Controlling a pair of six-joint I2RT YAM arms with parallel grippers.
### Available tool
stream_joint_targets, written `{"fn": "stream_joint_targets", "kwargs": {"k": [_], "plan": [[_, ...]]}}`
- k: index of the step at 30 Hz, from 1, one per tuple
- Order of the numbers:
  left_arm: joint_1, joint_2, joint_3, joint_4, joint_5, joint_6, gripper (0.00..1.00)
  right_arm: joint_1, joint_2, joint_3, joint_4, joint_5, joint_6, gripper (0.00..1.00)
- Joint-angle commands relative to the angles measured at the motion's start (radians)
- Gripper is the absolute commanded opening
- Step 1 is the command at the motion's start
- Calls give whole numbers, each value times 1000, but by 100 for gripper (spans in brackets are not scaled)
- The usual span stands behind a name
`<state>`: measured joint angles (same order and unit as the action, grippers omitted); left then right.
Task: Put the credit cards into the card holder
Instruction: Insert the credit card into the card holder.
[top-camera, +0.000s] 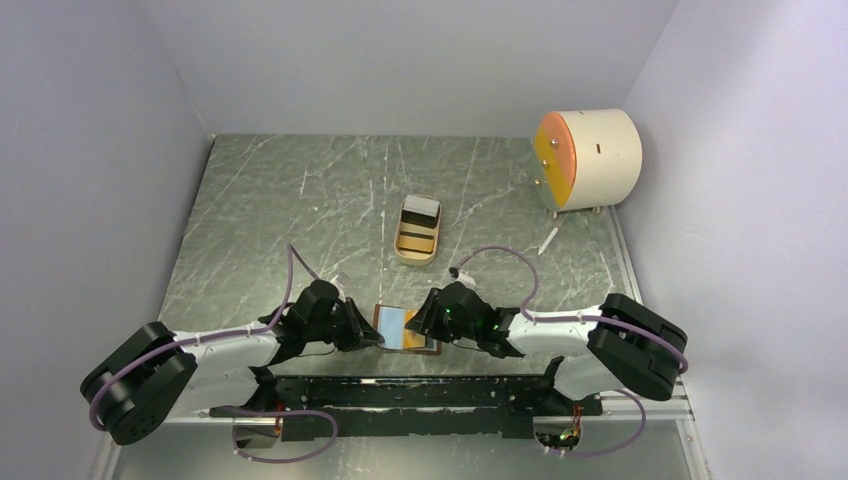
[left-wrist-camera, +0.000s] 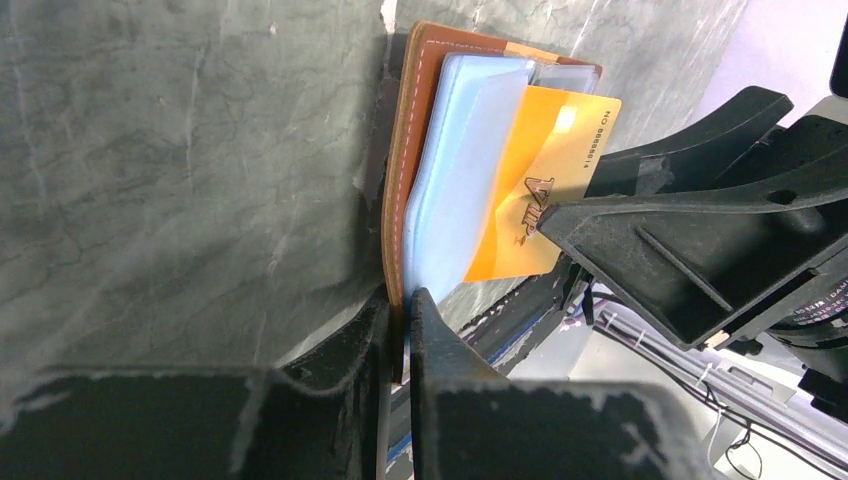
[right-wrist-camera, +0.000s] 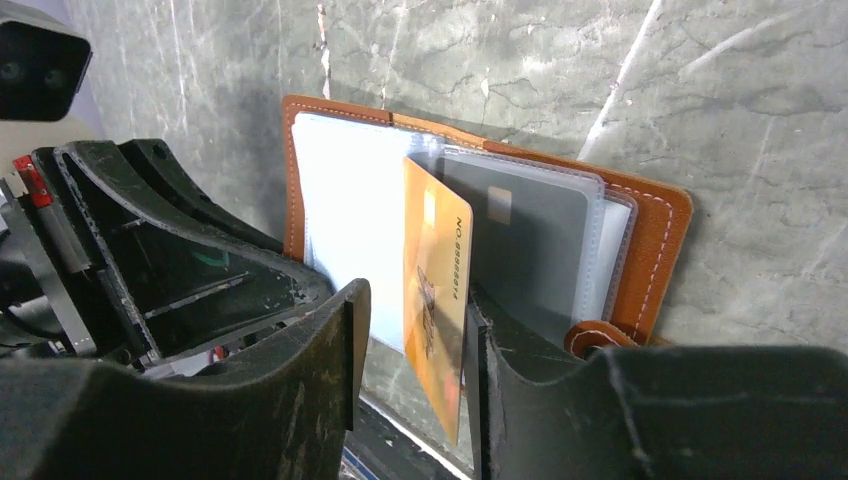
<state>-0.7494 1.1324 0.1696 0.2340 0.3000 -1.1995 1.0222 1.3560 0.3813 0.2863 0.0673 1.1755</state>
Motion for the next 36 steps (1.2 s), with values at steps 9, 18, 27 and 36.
{"fn": "stream_joint_targets", "kwargs": {"k": [9,18,27,36], "plan": [[2,-31,0,-2,6,11,12,-1,-72,1,-229,75,-38,44],[1,-34,-8,15,11,9,13,0,-80,-13,-165,59,-49,28],[2,-14,-13,26,17,11,13,0,2,-17,-73,23,-30,18],[2,-7,-19,37,26,8,13,-3,31,-30,-9,33,-18,0]]}}
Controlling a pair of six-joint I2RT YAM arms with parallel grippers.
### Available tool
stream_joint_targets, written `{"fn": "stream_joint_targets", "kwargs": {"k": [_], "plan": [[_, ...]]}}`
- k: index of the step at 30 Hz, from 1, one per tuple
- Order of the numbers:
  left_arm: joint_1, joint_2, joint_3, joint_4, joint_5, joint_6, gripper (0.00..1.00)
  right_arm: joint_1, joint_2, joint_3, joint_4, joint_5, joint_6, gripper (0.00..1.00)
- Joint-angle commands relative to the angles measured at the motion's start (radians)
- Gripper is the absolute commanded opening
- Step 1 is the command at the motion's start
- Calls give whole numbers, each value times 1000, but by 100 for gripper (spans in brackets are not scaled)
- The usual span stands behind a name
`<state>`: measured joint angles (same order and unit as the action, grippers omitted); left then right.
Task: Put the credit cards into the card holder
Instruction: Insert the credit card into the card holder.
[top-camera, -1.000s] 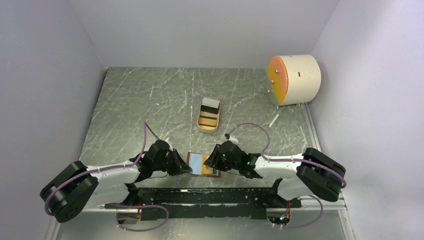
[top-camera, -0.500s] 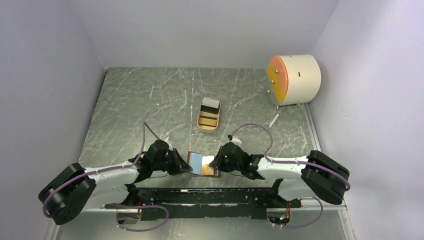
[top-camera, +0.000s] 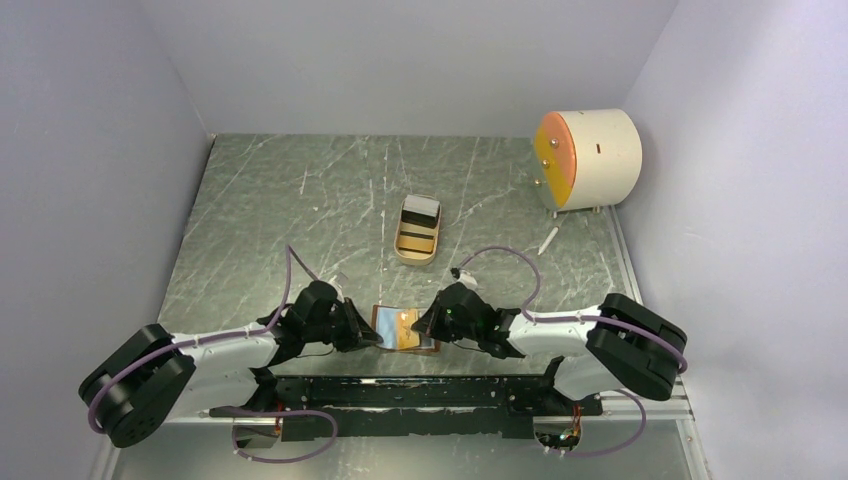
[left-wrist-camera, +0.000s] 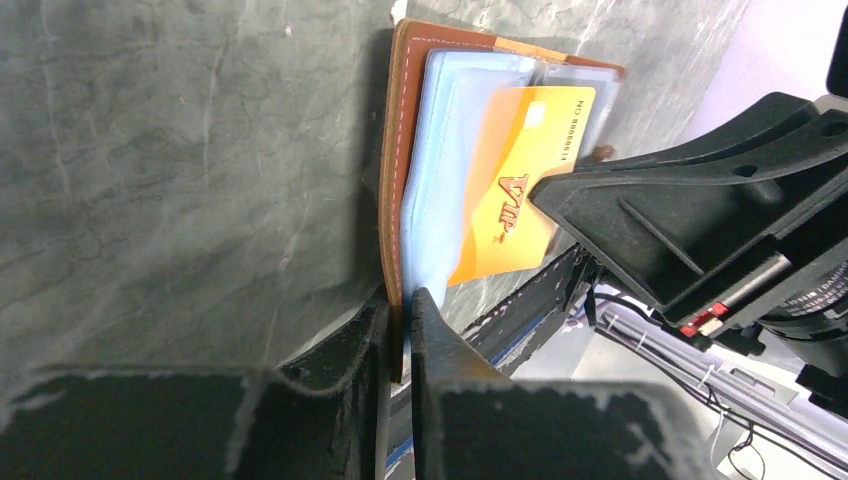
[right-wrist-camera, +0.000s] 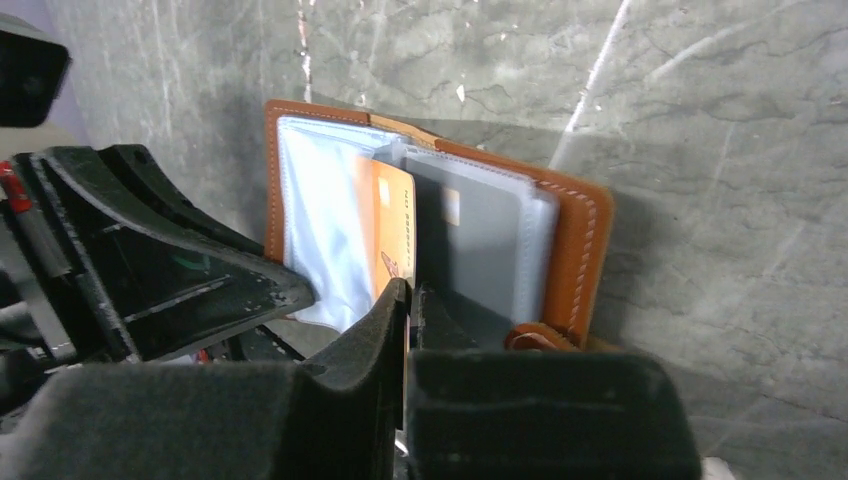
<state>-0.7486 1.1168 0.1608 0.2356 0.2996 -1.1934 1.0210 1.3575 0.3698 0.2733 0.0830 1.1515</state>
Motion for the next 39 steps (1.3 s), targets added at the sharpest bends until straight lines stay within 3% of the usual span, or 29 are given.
{"fn": "stream_joint_targets", "kwargs": {"k": [1,13,39], "plan": [[1,9,-10,33,26,2,13,-2,30,-20,9,19,8,0],[2,2,-18,34,34,-1,13,-19,-47,-114,98,67,48,0],[-5,7,-13,53,33,-22,11,11,60,-158,262,69,129,0]]}}
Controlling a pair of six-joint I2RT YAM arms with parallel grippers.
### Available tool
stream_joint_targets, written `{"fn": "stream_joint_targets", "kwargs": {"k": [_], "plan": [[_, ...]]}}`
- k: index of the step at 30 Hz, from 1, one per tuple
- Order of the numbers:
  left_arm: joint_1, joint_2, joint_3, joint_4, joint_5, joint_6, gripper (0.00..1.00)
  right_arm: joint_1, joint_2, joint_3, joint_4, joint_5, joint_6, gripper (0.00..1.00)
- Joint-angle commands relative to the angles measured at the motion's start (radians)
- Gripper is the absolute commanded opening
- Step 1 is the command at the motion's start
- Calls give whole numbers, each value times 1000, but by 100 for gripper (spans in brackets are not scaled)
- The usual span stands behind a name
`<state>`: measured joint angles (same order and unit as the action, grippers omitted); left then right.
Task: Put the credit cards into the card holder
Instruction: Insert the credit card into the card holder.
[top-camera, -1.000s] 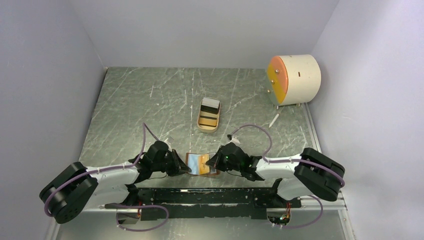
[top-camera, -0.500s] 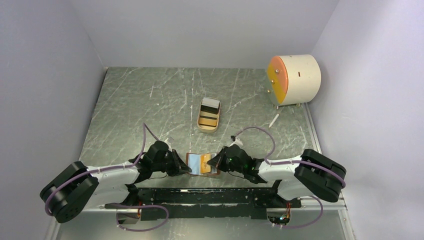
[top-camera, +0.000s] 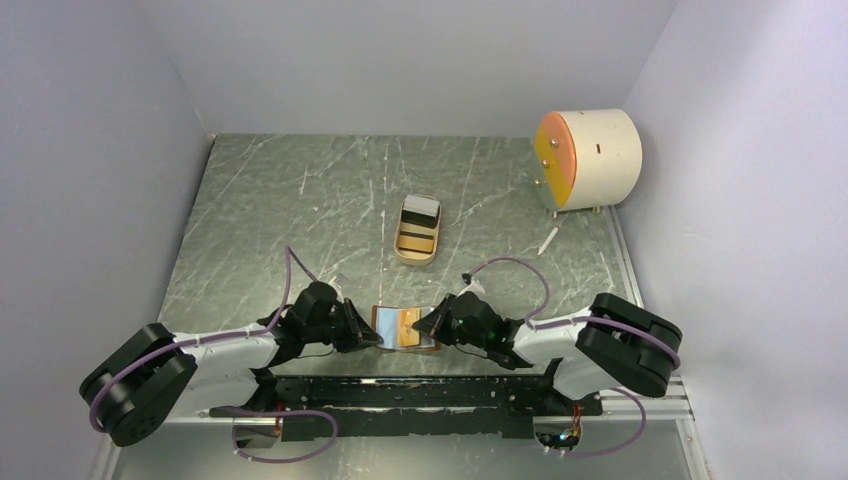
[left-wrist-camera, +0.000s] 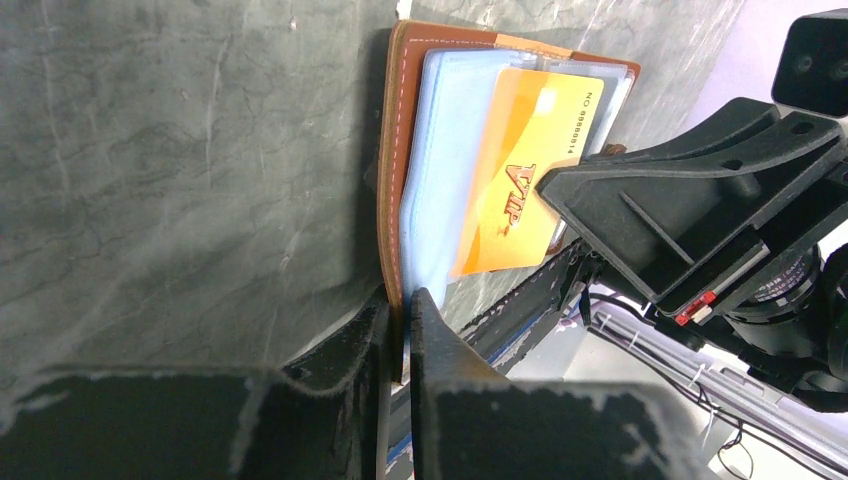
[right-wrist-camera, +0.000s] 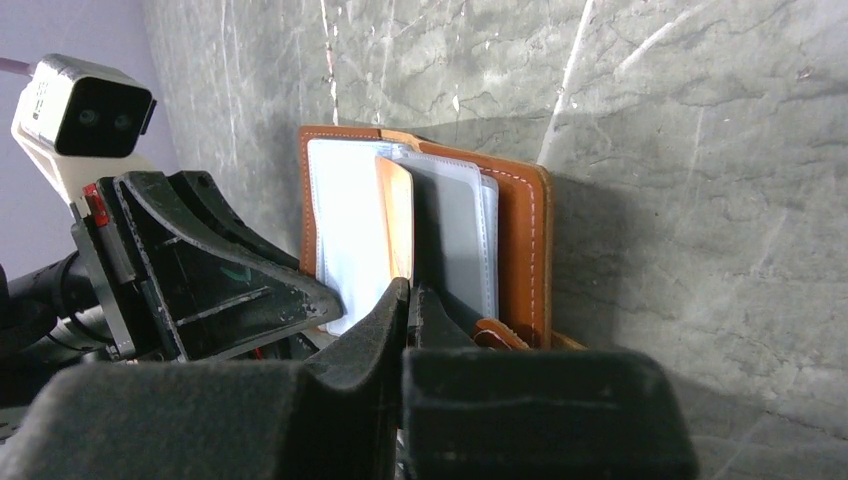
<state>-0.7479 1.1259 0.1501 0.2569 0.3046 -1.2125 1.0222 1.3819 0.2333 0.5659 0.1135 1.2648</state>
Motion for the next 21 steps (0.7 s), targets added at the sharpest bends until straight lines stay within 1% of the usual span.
{"fn": "stream_joint_targets", "kwargs": {"k": [1,3,10,12,15,16,18,21], "plan": [[-6,-2,-5,31,27,-3,12,11,41,-27,-12,35,22,0],[-6,2,-6,33,28,-1,12,12,55,-34,27,27,27,0],[-6,17,-1,41,29,6,12,33,85,-9,19,-5,27,0],[-5,23,4,41,31,9,13,36,86,8,-21,-3,15,1],[-5,23,3,45,31,7,13,39,84,57,-159,21,-7,23],[-5,22,3,43,29,7,14,38,79,65,-194,27,-15,29],[-5,18,5,35,28,10,14,39,66,77,-260,43,-29,35],[-6,8,0,32,25,6,14,39,38,96,-360,66,-43,39]]}}
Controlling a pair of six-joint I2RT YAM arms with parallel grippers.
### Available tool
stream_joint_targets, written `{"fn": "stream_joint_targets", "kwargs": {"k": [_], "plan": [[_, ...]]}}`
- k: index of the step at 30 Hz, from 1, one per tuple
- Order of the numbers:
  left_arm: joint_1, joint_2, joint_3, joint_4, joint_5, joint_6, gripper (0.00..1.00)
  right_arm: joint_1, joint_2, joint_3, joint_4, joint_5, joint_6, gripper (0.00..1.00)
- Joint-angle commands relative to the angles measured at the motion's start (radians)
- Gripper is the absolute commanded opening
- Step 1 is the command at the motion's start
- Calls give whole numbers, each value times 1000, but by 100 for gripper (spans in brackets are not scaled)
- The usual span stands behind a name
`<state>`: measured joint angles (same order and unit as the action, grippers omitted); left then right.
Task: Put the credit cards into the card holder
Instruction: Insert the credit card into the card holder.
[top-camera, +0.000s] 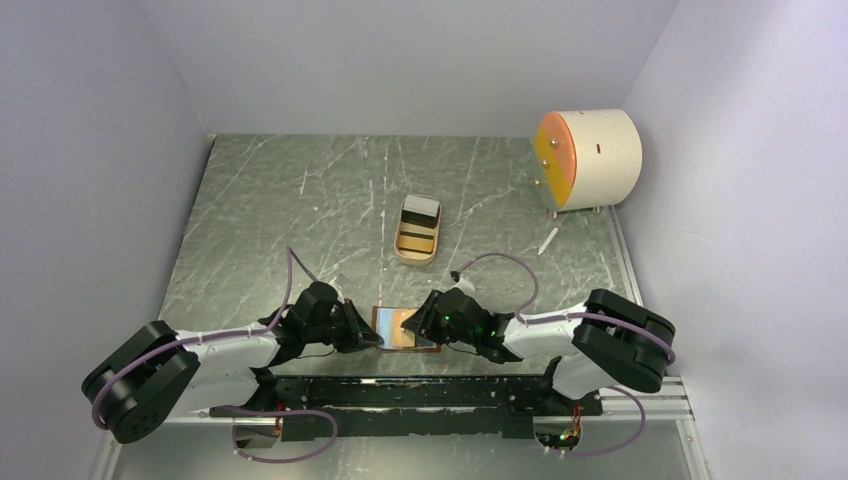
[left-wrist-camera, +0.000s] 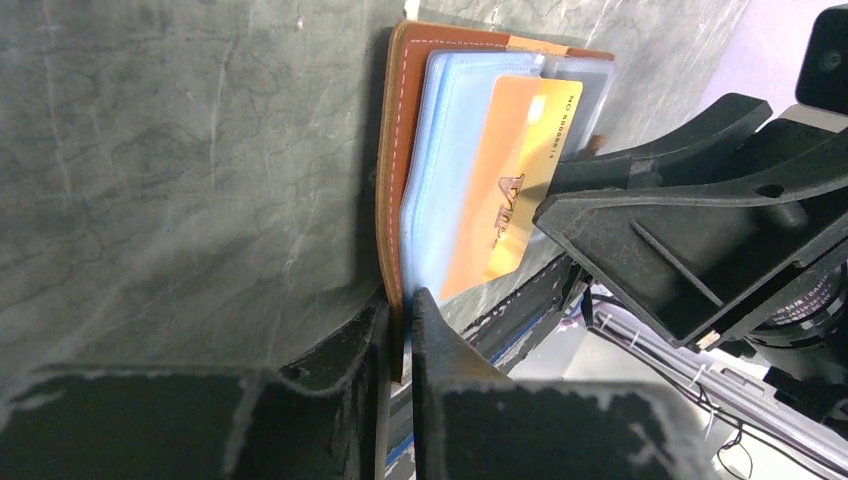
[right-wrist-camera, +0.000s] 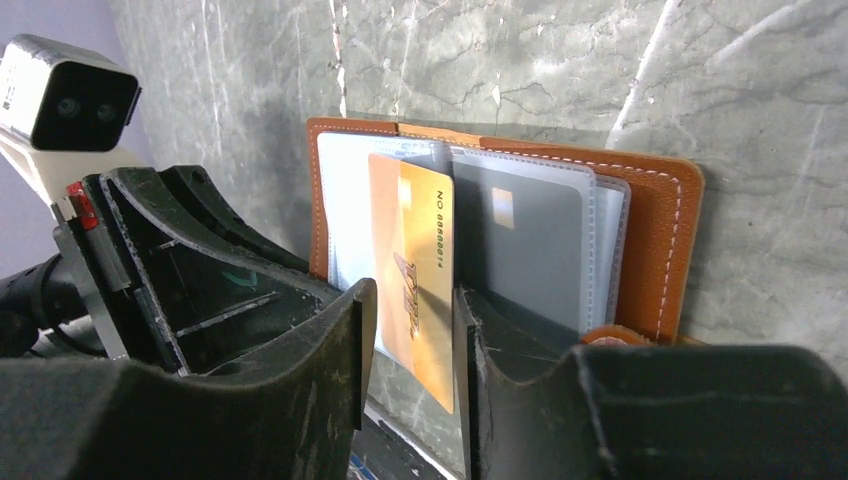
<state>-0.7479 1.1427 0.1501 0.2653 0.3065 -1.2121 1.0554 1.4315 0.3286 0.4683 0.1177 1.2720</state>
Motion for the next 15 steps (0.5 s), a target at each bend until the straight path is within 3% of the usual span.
{"fn": "stream_joint_targets", "kwargs": {"k": [1,6,15], "plan": [[-6,-10,0,24,23,5,14,5,-24,4,-280,77,-56,39],[-5,-23,1,15,23,4,16,10,-49,29,-334,89,-74,39],[-18,-82,-13,43,32,-9,20,28,-11,51,-161,38,-121,27]]}}
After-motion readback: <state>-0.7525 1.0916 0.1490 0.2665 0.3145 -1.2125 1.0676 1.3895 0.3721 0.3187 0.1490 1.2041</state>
